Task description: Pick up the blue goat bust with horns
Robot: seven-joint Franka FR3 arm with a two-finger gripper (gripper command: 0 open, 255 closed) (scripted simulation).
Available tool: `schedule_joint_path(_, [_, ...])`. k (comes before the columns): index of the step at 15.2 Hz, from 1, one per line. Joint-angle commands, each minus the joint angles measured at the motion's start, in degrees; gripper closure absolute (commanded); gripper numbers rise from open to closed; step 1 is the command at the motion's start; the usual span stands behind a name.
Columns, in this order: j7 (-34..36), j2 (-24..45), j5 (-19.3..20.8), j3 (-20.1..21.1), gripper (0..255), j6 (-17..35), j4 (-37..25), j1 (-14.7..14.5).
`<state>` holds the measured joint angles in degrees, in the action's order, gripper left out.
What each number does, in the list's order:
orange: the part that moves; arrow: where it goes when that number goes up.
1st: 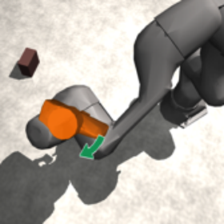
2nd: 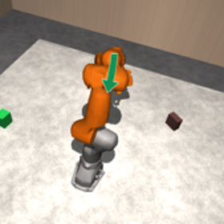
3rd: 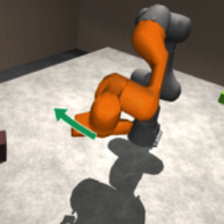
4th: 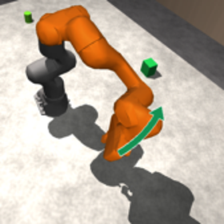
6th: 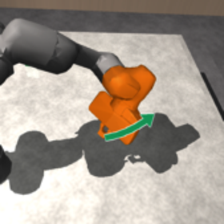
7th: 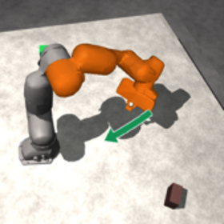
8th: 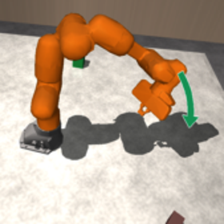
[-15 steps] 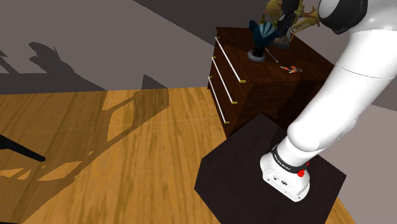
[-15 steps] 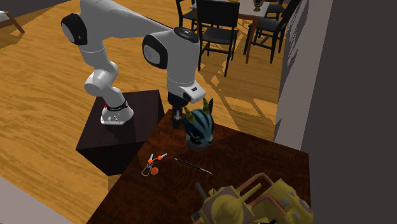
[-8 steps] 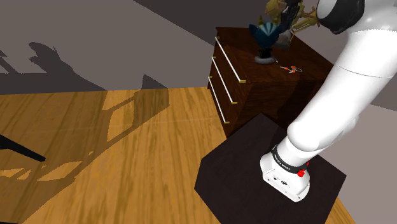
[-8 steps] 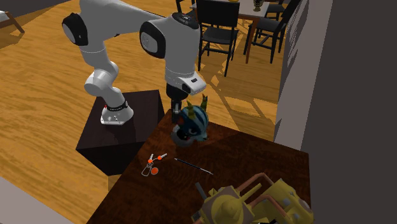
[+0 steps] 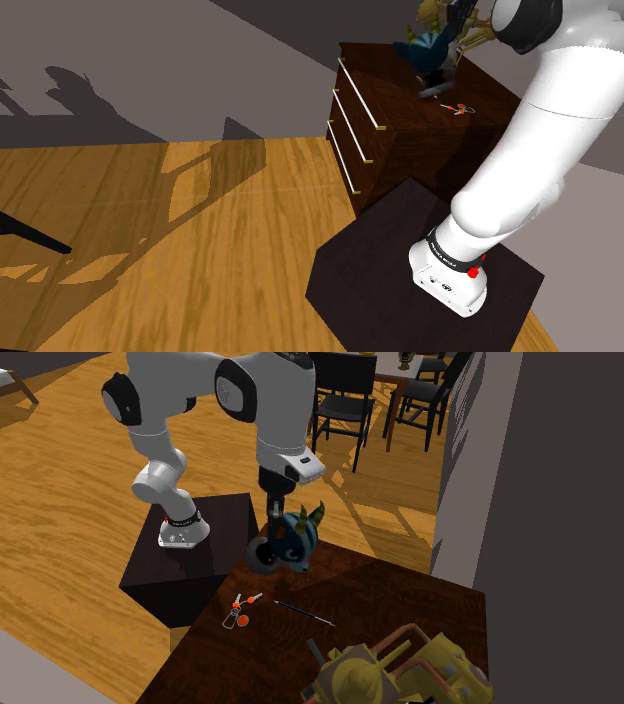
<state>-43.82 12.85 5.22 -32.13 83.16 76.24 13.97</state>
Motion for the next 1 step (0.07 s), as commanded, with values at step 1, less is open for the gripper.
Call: schedule_joint_path(1, [-0.2, 0.2, -0.1, -0.1, 255, -0.6, -1.0, 0.2])
